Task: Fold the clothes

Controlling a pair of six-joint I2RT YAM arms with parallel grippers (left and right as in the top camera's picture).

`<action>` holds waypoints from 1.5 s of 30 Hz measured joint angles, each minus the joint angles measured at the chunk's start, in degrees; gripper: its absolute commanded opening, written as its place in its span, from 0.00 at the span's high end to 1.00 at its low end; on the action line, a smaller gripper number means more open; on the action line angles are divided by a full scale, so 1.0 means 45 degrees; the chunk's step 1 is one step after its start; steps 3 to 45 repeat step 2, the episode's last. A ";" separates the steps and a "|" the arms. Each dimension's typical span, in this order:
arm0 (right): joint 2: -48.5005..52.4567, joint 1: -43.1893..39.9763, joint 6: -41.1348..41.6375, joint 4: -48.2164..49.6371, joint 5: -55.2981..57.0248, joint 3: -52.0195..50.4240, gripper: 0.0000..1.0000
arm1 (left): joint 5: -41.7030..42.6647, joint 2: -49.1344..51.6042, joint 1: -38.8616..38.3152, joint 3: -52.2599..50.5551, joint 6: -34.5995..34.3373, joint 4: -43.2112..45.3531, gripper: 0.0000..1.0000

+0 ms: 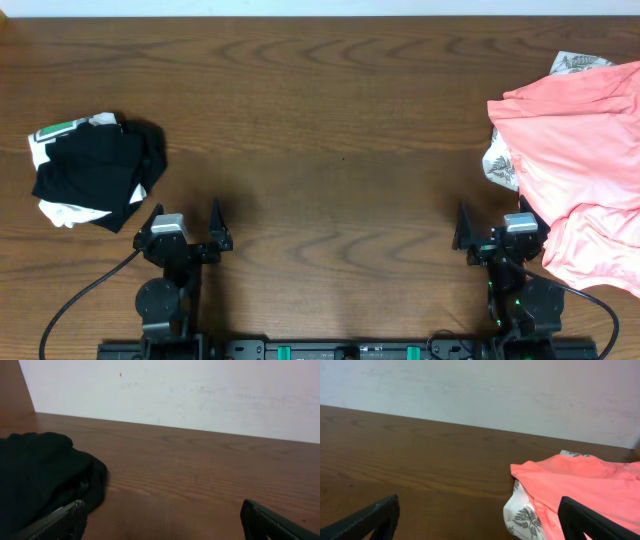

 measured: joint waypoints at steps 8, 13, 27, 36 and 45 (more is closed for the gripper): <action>0.0000 0.0000 0.0000 0.0000 0.0000 0.0000 0.01 | 0.0000 0.0000 0.0000 0.0000 0.0000 0.0000 0.02; 0.0000 0.0000 0.0000 0.0000 0.0000 0.0000 0.01 | 0.0000 0.0000 0.0000 0.0000 0.0000 0.0000 0.02; 0.0000 0.0000 0.0000 0.0000 0.0000 0.0000 0.01 | 0.0000 0.0000 0.0000 0.0000 0.0000 0.0000 0.02; 0.0000 0.0000 0.0000 0.0000 0.0000 0.0000 0.01 | 0.0000 0.0000 0.0000 0.0000 0.0000 0.0000 0.02; 0.0000 0.0000 0.0000 0.0000 0.0000 0.0000 0.01 | 0.0000 0.0000 0.0000 0.0000 0.0000 0.0000 0.02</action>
